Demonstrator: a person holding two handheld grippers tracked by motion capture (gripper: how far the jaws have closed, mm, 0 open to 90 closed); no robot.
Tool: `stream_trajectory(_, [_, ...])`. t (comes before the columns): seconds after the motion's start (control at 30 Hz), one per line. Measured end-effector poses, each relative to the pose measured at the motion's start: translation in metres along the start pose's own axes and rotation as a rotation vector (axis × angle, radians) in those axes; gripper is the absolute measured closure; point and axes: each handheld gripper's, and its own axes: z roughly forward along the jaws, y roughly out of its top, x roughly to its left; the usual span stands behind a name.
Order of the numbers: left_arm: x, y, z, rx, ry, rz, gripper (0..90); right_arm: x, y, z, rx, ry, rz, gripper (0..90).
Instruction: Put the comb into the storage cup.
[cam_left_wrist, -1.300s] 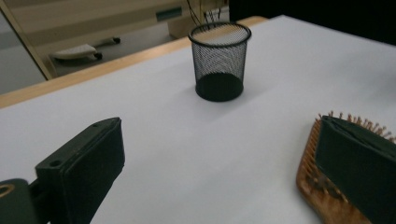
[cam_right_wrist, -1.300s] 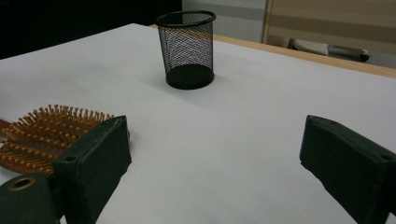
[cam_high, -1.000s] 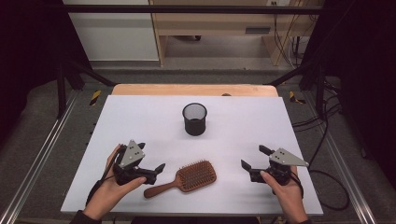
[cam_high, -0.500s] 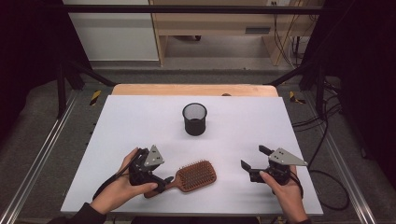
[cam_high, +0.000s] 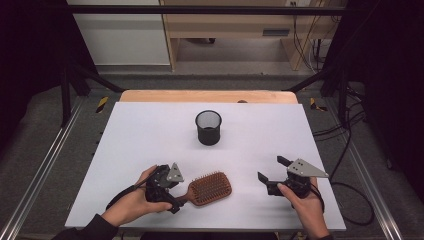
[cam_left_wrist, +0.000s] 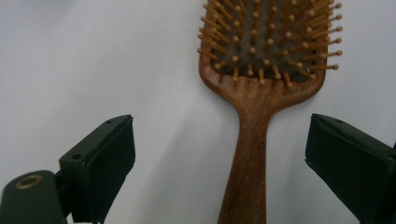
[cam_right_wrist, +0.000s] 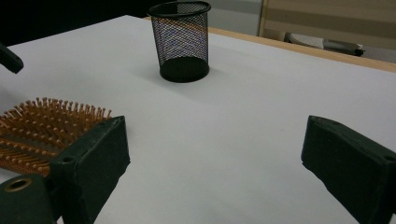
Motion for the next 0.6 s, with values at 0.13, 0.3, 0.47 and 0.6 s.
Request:
stream_trajectory(0.13, [-0.002, 0.001, 0.005, 0.021, -0.016, 0.013, 11.6, 0.0, 0.0, 0.0, 0.003, 0.001, -0.002, 7.8])
stream_trajectory(0.3, [-0.004, 0.002, 0.008, 0.047, -0.057, 0.031, 27.5, 0.0, 0.0, 0.001, 0.007, 0.003, -0.004, 7.8])
stream_trajectory(0.47, [-0.005, 0.004, 0.014, 0.088, -0.085, 0.051, 43.4, 0.001, 0.0, 0.001, 0.01, 0.005, -0.005, 7.9])
stream_trajectory(0.6, [-0.006, 0.005, 0.018, 0.103, -0.099, 0.064, 52.3, 0.001, 0.0, 0.001, 0.012, 0.007, -0.005, 8.0])
